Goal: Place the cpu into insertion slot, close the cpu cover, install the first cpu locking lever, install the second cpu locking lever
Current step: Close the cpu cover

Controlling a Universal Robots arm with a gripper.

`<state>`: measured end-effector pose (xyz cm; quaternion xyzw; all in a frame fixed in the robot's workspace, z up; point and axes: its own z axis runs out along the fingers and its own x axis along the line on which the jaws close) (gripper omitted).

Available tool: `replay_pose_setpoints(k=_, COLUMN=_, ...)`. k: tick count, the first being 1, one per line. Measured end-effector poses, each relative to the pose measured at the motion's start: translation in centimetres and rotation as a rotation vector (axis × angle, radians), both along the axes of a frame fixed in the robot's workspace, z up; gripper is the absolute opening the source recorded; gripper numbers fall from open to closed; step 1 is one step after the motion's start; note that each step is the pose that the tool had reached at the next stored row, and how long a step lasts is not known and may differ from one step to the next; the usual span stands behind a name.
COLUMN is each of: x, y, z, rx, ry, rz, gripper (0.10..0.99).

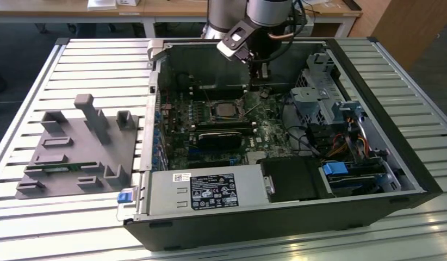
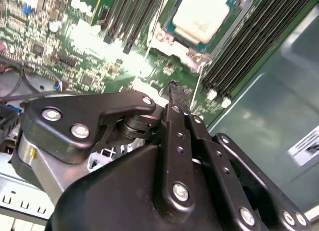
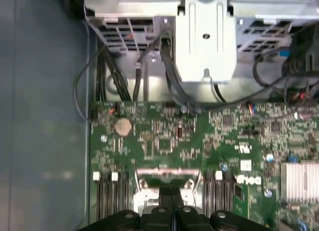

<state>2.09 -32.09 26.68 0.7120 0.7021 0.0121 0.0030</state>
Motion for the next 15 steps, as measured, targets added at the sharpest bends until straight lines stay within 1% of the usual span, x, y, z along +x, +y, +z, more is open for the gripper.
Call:
replay_pose_setpoints(k=4, x=0.87, y=0.14, z=-0.19, rx=0.000, ry=0.0008, rz=0.000, gripper=0.106)
replay_pose_setpoints(k=9, x=1.71, y=0.37, z=-0.59, rx=0.000, ry=0.0042, rz=0.000, gripper=0.106)
replay_pose_setpoints(k=15, x=2.66, y=0.58, z=-0.83, rx=0.000, ry=0.0073, rz=0.000, gripper=0.106)
